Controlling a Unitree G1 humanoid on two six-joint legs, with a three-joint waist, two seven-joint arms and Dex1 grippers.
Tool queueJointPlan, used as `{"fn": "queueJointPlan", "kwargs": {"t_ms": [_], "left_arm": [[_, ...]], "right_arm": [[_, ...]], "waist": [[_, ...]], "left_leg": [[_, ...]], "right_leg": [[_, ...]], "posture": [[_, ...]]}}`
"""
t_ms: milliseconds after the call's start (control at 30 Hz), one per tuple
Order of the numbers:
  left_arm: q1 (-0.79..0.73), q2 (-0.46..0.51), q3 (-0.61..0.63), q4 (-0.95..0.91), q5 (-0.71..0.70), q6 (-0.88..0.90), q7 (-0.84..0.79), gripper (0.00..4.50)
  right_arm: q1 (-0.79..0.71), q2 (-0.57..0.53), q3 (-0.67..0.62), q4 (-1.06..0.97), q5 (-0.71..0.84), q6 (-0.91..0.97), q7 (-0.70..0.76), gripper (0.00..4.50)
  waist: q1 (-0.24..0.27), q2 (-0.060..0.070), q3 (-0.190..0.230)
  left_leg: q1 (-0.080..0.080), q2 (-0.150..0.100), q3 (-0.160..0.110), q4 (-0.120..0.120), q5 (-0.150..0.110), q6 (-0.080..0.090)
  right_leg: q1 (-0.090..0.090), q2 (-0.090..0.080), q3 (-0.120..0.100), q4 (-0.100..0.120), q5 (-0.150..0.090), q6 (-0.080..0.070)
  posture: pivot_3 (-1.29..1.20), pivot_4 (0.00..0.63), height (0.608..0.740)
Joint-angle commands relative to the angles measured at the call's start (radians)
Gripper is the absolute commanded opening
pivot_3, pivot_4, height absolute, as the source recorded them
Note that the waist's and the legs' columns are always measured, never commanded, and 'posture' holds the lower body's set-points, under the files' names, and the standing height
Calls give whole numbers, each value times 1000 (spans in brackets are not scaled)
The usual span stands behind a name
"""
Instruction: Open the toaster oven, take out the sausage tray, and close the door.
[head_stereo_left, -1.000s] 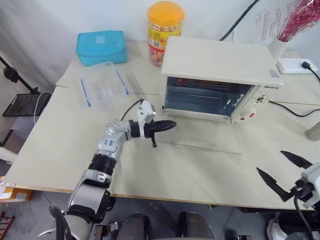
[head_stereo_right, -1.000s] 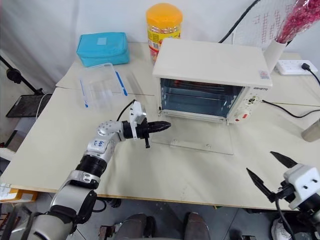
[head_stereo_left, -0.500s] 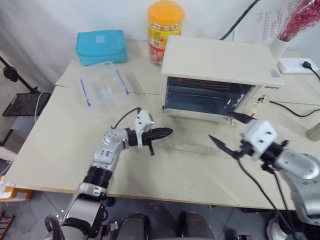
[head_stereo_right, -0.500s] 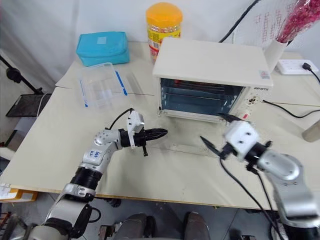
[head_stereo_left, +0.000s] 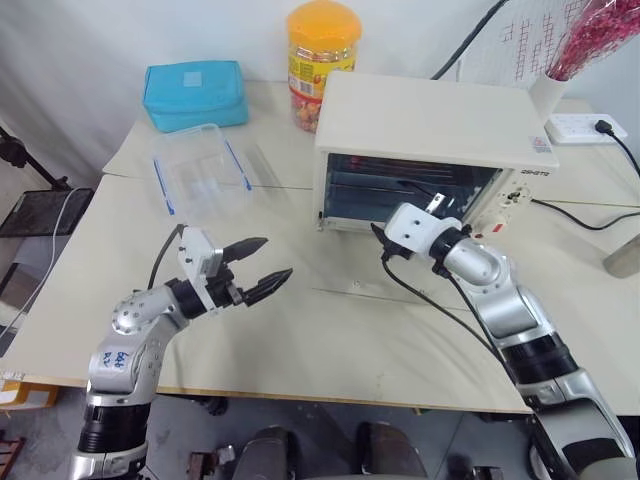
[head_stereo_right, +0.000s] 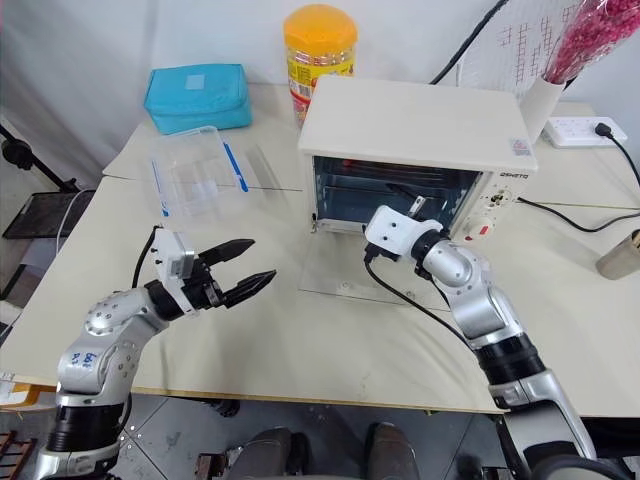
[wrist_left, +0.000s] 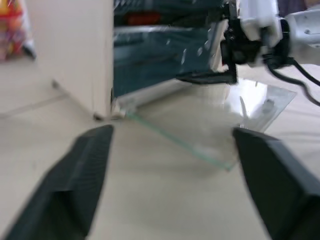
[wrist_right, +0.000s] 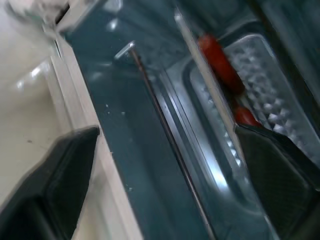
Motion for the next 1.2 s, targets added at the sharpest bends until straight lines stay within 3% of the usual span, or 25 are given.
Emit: {"fn": "queueJointPlan", "kwargs": {"t_ms": [33, 267, 600, 1033, 1133, 1200], "left_arm": [[-20, 6, -6, -47, -35, 5, 2, 4493], [-55, -13, -46, -25, -40, 5, -1, 4493], [-74, -15, -70, -2, -48, 4, -14, 4493], [-144, -26, -108, 74, -43, -21, -57, 4493], [-178, -33, -118, 108, -39, -35, -74, 4500], [-202, -37, -128, 134, -35, -47, -92, 4500]], "right_arm": [[-90, 17, 19, 103, -106, -22, -103, 4500], [-174, 44, 19, 190, -182, -52, -239, 4500], [-40, 23, -31, -3, -141, -112, -191, 4500], [-200, 90, 23, 262, -255, 5, -242, 4500], [-225, 106, 29, 312, -263, 11, -263, 3973], [-237, 112, 33, 344, -273, 10, -284, 3293]], "waist": [[-1, 0, 0], [-13, 1, 0], [-22, 1, 0], [-24, 1, 0], [-24, 1, 0], [-23, 1, 0]], "left_leg": [[0, 0, 0, 0, 0, 0], [0, 0, 0, 0, 2, -2], [-2, 0, 0, -2, 2, -2], [-2, 0, 0, -2, 2, -2], [-2, 1, 0, -2, 2, -3], [-2, 0, 0, -2, 2, -3]], "right_leg": [[0, 0, 0, 0, 0, 0], [0, 0, 1, 1, 0, 0], [-2, 1, 0, 0, 0, 0], [-2, 1, 0, 0, 0, 0], [-2, 1, 0, 1, 0, -1], [-2, 1, 0, 1, 0, -1]], "posture": [[0, 150, 740], [0, 150, 740], [0, 150, 740], [0, 150, 740], [0, 150, 740], [0, 150, 740]]}}
